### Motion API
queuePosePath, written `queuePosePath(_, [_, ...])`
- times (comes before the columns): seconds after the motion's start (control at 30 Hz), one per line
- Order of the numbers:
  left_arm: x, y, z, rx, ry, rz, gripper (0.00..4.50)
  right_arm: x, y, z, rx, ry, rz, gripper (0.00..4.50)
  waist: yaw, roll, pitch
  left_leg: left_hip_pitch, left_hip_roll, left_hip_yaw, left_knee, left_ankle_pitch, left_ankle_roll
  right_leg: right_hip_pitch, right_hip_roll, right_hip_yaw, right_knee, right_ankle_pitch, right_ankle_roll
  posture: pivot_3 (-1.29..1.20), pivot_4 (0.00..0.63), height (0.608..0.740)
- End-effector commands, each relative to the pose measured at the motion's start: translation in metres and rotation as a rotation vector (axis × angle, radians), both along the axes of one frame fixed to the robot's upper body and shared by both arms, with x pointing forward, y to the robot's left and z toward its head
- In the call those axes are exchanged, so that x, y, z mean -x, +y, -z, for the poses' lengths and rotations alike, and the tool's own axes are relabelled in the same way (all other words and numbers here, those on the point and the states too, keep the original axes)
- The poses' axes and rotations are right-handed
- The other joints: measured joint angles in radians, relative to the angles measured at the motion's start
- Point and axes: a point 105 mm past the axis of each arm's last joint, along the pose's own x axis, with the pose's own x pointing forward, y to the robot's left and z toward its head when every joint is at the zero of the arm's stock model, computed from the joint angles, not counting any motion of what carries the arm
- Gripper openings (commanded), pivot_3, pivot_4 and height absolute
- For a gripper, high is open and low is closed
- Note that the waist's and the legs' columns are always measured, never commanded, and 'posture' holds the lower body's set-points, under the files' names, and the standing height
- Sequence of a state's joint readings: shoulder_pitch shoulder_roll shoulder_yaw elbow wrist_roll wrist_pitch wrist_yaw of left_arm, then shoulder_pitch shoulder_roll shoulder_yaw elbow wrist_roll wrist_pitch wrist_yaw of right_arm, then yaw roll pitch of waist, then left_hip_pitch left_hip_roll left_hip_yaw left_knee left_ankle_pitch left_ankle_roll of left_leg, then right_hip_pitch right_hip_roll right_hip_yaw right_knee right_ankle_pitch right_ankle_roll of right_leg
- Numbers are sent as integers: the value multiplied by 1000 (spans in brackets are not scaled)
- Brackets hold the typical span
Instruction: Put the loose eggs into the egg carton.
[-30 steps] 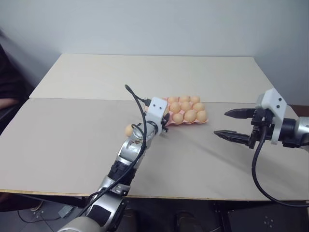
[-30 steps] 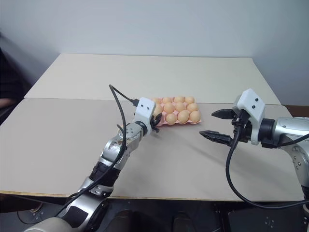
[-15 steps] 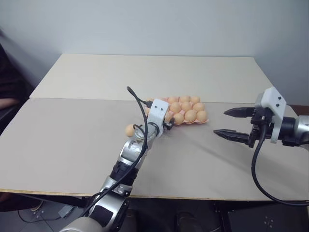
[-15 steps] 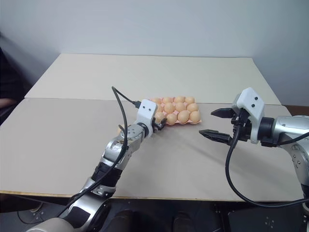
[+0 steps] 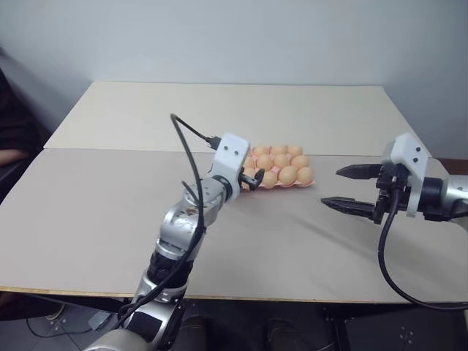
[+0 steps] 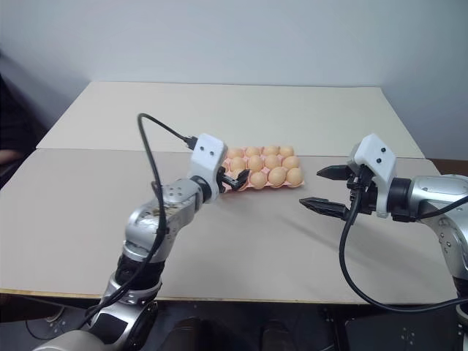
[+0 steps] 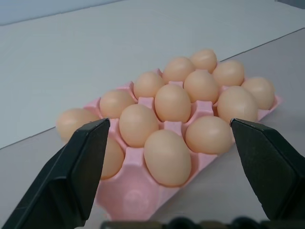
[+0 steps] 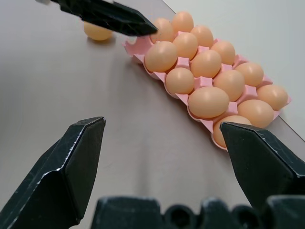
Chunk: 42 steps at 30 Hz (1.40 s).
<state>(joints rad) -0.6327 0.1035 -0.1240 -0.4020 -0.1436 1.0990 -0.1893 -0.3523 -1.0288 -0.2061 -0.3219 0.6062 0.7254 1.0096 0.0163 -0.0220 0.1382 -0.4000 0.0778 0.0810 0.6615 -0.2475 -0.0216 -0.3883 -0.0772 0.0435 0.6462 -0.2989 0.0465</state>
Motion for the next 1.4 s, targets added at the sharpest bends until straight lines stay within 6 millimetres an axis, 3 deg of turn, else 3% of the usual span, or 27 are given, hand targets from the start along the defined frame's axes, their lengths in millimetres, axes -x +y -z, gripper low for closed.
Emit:
queuePosePath(0.03, [18,24,-17,43,27,40,4394,-2,1,-12,12,-52,-21,4500,-5,0,0,0,0,0,0,0,0,0,0,0,0,0,0,0,150,740])
queuePosePath(0.17, [39,69,-26,65,87,97,4394,-5,3,-11,16,-50,-33,4500,-10,0,0,1,1,0,0,0,0,0,1,0,0,0,0,0,150,740])
queuePosePath(0.23, [54,93,-30,90,35,171,4394,-6,3,-11,15,-51,-37,4500,-15,0,0,0,1,0,-1,0,0,0,0,0,0,0,0,0,150,740])
queuePosePath(0.33, [83,133,-22,-2,-7,278,4394,-7,5,-11,14,-54,-42,4500,-28,0,0,0,2,1,-1,2,-4,-1,1,0,0,0,0,0,150,740])
queuePosePath(0.43, [94,162,-20,-39,-22,284,4394,-7,4,-11,16,-55,-41,4500,-15,0,0,0,2,1,-1,1,-2,-1,0,-2,-1,0,0,0,150,740])
queuePosePath(0.6, [107,195,-25,-74,-21,297,4394,-8,0,-12,19,-57,-30,4500,-4,0,0,1,2,2,-1,-1,1,0,0,-2,-1,0,-1,0,150,740])
queuePosePath(0.77, [119,212,-41,-59,42,327,4394,-7,-5,-13,25,-57,-17,4500,-8,0,0,-1,3,2,-1,-2,2,-3,1,-1,-1,-1,-1,0,150,740])
queuePosePath(0.87, [117,216,-41,-76,78,325,4394,-8,-5,-13,26,-60,-12,4500,-9,0,0,0,3,3,-1,-2,3,-3,1,-1,-1,-1,-1,0,150,740])
queuePosePath(1.0, [116,208,-40,-52,113,363,4394,-9,-6,-13,26,-64,-7,4500,-9,0,0,1,3,3,-1,-2,3,-2,1,-1,0,-1,-1,0,150,740])
queuePosePath(1.17, [85,197,-18,-123,104,243,4394,-7,-5,-14,26,-69,-5,4500,-4,0,0,0,3,3,-1,-2,3,-2,1,-1,0,-1,-1,0,150,740])
queuePosePath(1.4, [56,152,-1,-125,115,247,4394,-2,-2,-13,26,-71,-6,4500,-3,0,0,-1,3,3,-1,-2,3,-3,1,-1,0,0,-1,0,150,740])
